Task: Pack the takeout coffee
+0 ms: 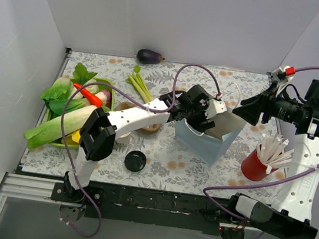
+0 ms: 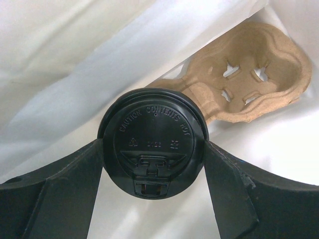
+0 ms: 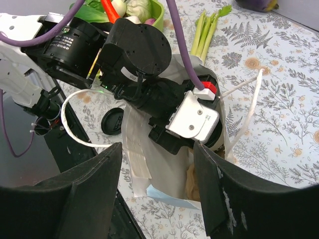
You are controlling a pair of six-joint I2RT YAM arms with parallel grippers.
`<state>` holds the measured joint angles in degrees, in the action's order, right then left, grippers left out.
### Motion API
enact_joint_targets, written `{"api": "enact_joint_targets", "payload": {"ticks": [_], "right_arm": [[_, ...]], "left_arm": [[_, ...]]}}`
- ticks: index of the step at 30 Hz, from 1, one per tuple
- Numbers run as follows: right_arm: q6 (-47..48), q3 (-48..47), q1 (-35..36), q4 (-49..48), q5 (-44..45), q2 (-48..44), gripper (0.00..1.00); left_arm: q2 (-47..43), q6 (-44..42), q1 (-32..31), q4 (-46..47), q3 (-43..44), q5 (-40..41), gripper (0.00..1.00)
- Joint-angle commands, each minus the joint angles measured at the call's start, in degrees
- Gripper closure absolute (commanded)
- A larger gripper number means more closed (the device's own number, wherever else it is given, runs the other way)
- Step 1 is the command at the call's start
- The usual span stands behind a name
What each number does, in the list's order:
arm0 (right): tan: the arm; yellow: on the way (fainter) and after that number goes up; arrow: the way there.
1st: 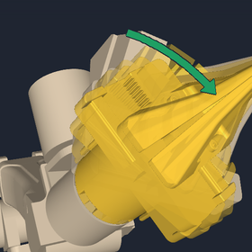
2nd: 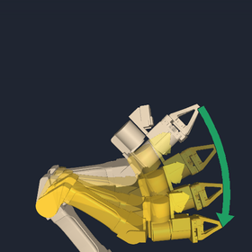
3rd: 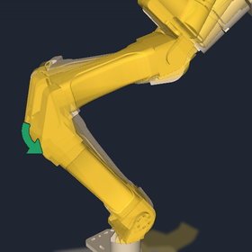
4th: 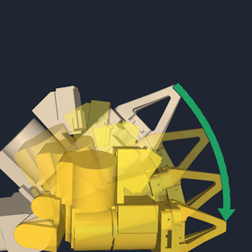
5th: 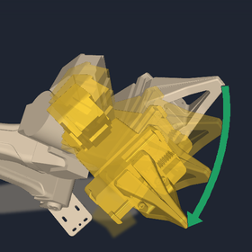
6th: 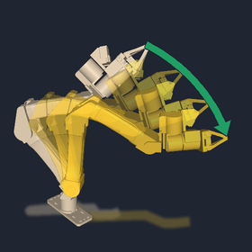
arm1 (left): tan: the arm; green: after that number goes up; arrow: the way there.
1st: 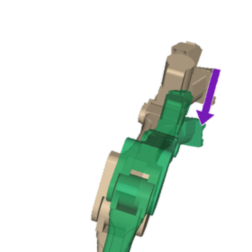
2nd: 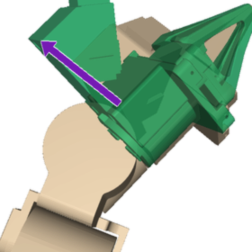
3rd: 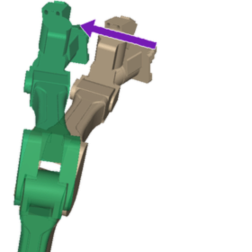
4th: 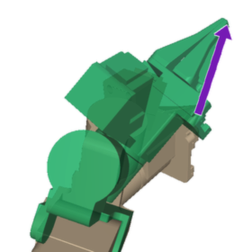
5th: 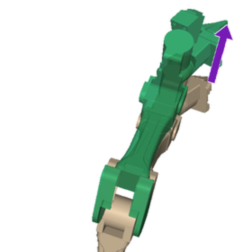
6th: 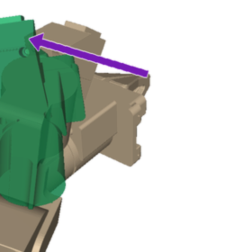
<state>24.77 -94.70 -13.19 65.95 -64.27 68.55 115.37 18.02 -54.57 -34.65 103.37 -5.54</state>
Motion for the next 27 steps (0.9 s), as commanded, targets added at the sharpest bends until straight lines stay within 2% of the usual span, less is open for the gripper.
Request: {"api": "enact_joint_targets", "payload": {"ticks": [1,6,12,13,14,27], "right_arm": [[-0.43,0.21,-0.43,-1.18,-0.86,-0.79,0.33],[-0.69,0.65,-0.43,-1.71,-1.03,-0.79,0.33],[-0.69,0.65,-0.43,-1.88,-0.86,-0.7,0.33],[-0.69,0.65,-0.43,-1.88,-0.86,-0.7,0.33],[-0.61,0.83,-0.43,-1.97,-0.94,-0.88,0.33],[-1.57,2.94,-0.43,-4.25,-0.86,-1.49,0.33]], "left_arm": [[2.14,2.98,-0.19,-7.27,0.87,-2.02,0.36],[1.7,3.07,-0.1,-7.53,1.92,-1.84,0.26],[1.87,2.98,-0.19,-9.2,3.94,-2.37,0.21],[2.05,2.98,-0.19,-9.55,4.55,-2.28,0.08],[2.14,2.9,-0.19,-9.82,4.91,-2.46,0.02],[2.76,4.21,-0.19,-12.81,9.12,-3.51,0.02]]}}
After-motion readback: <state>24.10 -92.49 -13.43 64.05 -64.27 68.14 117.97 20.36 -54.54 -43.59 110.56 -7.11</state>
